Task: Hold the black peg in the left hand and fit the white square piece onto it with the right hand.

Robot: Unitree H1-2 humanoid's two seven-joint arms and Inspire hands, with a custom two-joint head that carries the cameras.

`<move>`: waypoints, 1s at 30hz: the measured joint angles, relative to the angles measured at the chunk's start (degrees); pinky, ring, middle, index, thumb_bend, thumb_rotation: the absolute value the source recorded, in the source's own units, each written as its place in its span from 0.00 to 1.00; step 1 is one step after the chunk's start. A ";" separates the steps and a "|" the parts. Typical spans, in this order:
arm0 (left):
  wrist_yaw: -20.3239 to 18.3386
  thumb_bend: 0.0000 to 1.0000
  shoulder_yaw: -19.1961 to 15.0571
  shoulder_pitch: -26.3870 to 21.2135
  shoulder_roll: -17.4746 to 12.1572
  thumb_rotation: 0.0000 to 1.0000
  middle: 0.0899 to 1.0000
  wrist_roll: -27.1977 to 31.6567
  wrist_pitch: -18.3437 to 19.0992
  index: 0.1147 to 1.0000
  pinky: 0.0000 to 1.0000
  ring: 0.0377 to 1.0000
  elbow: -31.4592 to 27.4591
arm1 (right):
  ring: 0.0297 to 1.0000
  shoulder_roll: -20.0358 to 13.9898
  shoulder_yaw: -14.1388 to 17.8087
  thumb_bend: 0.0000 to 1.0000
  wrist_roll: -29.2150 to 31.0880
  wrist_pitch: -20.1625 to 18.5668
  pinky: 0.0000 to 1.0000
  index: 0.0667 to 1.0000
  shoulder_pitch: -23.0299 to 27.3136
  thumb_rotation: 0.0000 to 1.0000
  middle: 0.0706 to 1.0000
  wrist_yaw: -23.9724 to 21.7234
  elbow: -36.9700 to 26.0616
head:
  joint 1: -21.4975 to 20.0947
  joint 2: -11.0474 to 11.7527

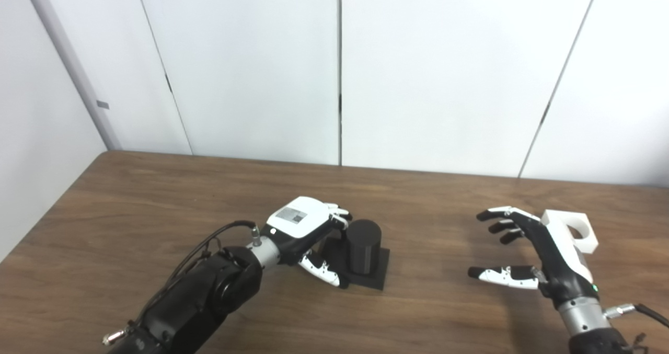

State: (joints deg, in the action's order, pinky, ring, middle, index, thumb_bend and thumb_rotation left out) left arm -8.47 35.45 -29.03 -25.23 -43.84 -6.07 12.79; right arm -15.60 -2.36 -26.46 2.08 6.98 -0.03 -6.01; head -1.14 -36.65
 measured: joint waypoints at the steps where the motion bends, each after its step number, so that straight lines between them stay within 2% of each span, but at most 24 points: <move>1: 0.00 0.52 0.24 -0.13 0.10 0.08 0.85 -0.08 0.00 0.43 0.76 0.89 0.00 | 0.63 0.03 -0.01 0.64 -0.06 0.03 0.54 0.63 0.00 0.00 0.70 0.07 0.00 | -0.96 0.00; 6: 0.52 0.52 1.18 -0.48 0.40 0.07 0.86 -0.32 -0.15 0.43 0.77 0.88 0.32 | 0.70 -0.18 -0.27 0.66 -1.03 -0.62 0.59 0.66 0.30 0.01 0.73 -0.38 -0.68 | -3.86 0.53; 10: 0.92 0.52 1.94 -0.89 0.13 0.07 0.85 -0.54 -0.62 0.43 0.78 0.88 0.58 | 0.76 -3.65 -2.13 0.72 -4.41 -5.99 0.61 0.74 2.39 0.07 0.81 -7.38 -4.61 | -9.65 2.02; 11: 0.96 0.52 1.94 -0.86 0.06 0.07 0.86 -0.54 -0.72 0.43 0.78 0.88 0.58 | 0.77 -4.90 -2.57 0.74 -5.14 -7.90 0.62 0.75 3.43 0.07 0.82 -9.34 -5.63 | -9.67 2.02; 12: 1.01 0.52 1.93 -0.83 -0.03 0.07 0.86 -0.53 -0.90 0.43 0.78 0.88 0.58 | 0.78 -5.94 -2.76 0.75 -5.89 -9.60 0.61 0.76 4.45 0.07 0.83 -11.32 -6.30 | -12.02 2.54; 15: 1.36 0.52 1.86 -0.68 -0.36 0.07 0.86 -0.48 -1.37 0.43 0.79 0.88 0.59 | 0.79 -8.34 -3.20 0.79 -7.89 -13.22 0.61 0.77 6.82 0.05 0.84 -14.63 -7.72 | -14.23 3.16; 16: 1.47 0.52 1.78 -0.59 -0.48 0.07 0.86 -0.35 -1.48 0.43 0.79 0.88 0.59 | 0.80 -9.36 -3.92 0.80 -9.33 -14.23 0.64 0.78 7.75 0.06 0.85 -16.12 -7.70 | -17.63 4.12; 19: 1.50 0.52 1.60 -0.37 -0.55 0.07 0.86 0.00 -1.57 0.43 0.79 0.88 0.59 | 0.82 -12.02 -5.19 0.82 -12.23 -16.32 0.68 0.79 9.28 0.12 0.86 -19.39 -7.59 | -21.43 5.44; 22: 2.16 0.52 1.46 -0.10 -0.95 0.07 0.84 0.05 -2.34 0.43 0.78 0.86 0.80 | 0.84 -14.04 -5.16 0.85 -13.38 -18.87 0.68 0.79 11.35 0.18 0.88 -22.70 -7.44 | -23.64 6.33; 26: 3.82 0.52 1.37 0.16 -1.30 0.06 0.83 0.11 -3.98 0.43 0.77 0.85 1.61 | 0.85 -16.22 -5.83 0.86 -14.93 -20.14 0.71 0.80 13.69 0.18 0.89 -25.45 -6.26 | -25.39 7.12; 30: 5.35 0.52 1.17 0.30 -1.42 0.06 0.82 0.37 -5.83 0.43 0.75 0.85 2.78 | 0.87 -18.21 -6.89 0.90 -17.88 -20.87 0.76 0.89 16.04 0.23 0.90 -26.28 -3.00 | -27.51 8.00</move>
State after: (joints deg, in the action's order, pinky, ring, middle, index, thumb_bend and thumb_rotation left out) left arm -3.11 36.62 -28.73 -26.66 -43.47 -11.90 15.57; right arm -33.81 -9.25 -44.34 -18.79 23.02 -26.31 -9.01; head -28.65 -28.65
